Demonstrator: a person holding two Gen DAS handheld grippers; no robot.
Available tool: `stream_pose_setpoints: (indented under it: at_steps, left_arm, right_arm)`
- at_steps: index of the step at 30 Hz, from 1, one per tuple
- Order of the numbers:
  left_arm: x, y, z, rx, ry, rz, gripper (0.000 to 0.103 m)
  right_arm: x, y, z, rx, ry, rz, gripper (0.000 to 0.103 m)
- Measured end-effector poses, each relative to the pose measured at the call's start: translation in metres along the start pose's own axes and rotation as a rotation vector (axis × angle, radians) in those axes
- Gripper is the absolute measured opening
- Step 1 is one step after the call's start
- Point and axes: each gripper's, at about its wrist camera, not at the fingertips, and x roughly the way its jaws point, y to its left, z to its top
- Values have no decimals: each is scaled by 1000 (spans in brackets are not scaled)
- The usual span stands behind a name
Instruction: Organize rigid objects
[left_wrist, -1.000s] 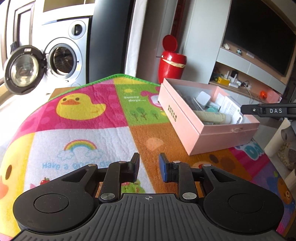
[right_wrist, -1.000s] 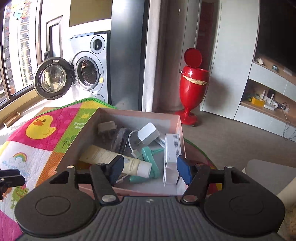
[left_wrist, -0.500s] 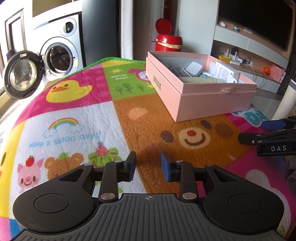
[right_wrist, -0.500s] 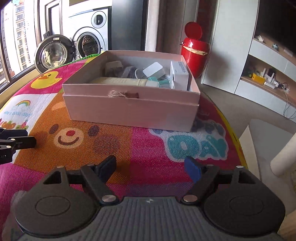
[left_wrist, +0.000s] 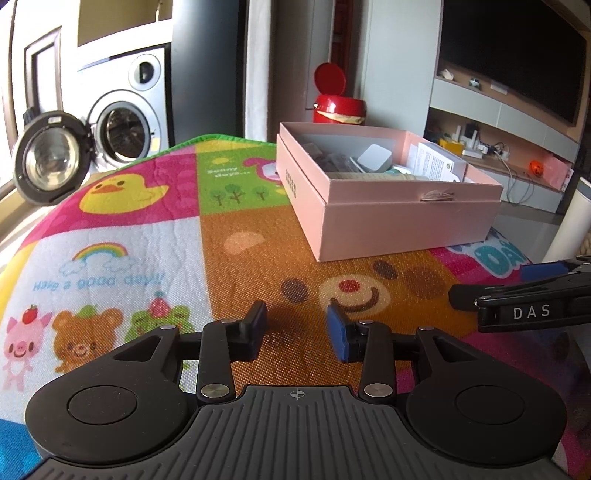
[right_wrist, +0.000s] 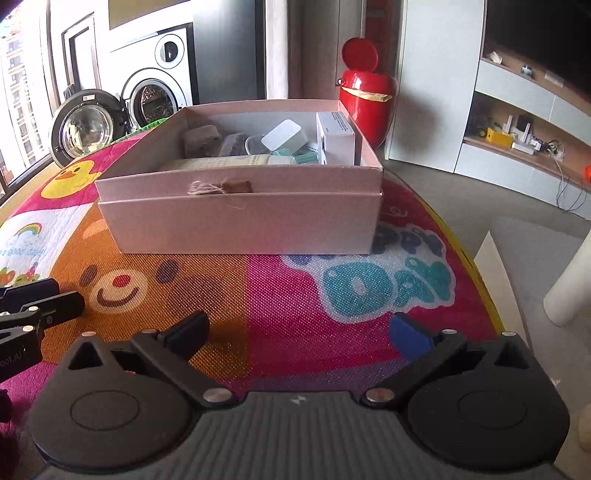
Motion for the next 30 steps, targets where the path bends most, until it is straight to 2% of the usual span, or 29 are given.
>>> stream_pose_setpoints:
  at_steps: [2,4,9,12,30]
  left_arm:
    - [2,-6,-1,3,-9,9,51]
    - [4,-13,0,21,-8,28,51]
    - [7,-21,0,-10,-15,72,53]
    - [9,-27,0,19,-17,98,54]
    - [9,-26,0,3,-18,96,54]
  right_arm:
    - [0,0,-1,8,-6,-2,103]
    - [-1,2,-2,9,-19,-13,103]
    - [-1,6,-5,13,-46,-22,103]
    - [-2,9,-7,6,-62,-32,103]
    - [-2,7,-10,28,-73,-16,103]
